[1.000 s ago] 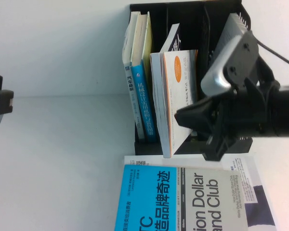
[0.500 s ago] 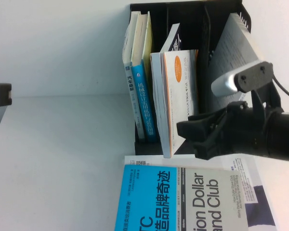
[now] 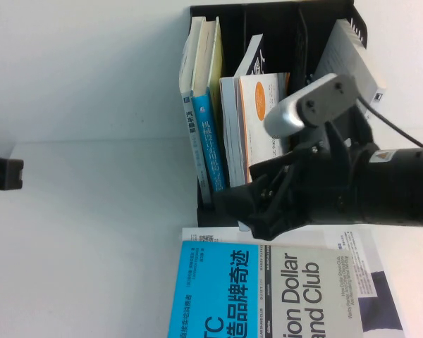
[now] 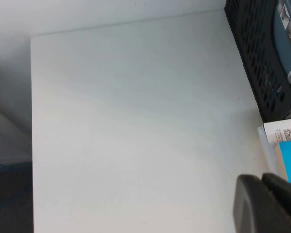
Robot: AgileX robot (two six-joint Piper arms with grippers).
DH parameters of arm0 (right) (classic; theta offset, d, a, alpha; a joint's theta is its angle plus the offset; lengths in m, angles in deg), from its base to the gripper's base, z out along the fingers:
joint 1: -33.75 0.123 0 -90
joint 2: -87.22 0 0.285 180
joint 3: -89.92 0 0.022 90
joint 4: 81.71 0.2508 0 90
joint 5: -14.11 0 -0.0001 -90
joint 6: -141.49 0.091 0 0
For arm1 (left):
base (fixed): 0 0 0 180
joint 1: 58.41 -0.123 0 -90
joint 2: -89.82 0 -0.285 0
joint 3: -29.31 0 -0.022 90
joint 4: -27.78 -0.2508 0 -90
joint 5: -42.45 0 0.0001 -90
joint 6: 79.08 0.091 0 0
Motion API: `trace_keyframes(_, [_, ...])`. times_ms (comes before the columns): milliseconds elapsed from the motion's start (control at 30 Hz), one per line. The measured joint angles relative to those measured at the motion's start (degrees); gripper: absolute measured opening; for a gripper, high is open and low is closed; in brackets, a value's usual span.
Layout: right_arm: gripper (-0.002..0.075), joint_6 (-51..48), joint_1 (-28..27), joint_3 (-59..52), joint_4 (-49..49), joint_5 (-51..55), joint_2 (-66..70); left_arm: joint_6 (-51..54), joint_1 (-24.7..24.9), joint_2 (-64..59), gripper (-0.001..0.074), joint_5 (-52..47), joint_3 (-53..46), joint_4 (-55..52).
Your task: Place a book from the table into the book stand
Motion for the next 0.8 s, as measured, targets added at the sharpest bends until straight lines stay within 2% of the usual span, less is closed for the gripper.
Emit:
trace_keyframes(100, [0.051,13.9,2.4,3.7,-14.0,1.5,2.7,0.0,0.0,0.0,-0.0002,-0.2,-0.1,0.0])
trace_keyframes(233, [0.041,37.5,4.9,10.4,-42.5,5.9,6.3,0.0,0.0,0.0,-0.0002,-1.0,-0.1,0.0])
trace_keyframes(333, [0.0375,56.4,6.7,16.9,-63.7,15.5,7.8,0.0,0.0,0.0,-0.0002,-1.5,-0.1,0.0])
trace_keyframes(433, [0.0392,68.8,8.6,22.8,-78.6,27.1,8.5,0.0,0.0,0.0,-0.0002,-1.8,-0.1,0.0])
trace_keyframes(533, [0.0465,76.1,10.0,26.1,-84.6,32.7,8.5,0.0,0.0,0.0,-0.0002,-1.6,-0.1,0.6])
trace_keyframes(667, [0.0574,86.3,12.5,26.9,-86.0,31.5,9.5,-0.5,0.0,0.0,-0.0002,0.1,-0.1,2.9])
trace_keyframes(800, [0.0617,92.9,15.1,27.1,-89.3,28.3,14.0,-0.8,0.0,0.0,-0.0002,0.9,-0.1,3.8])
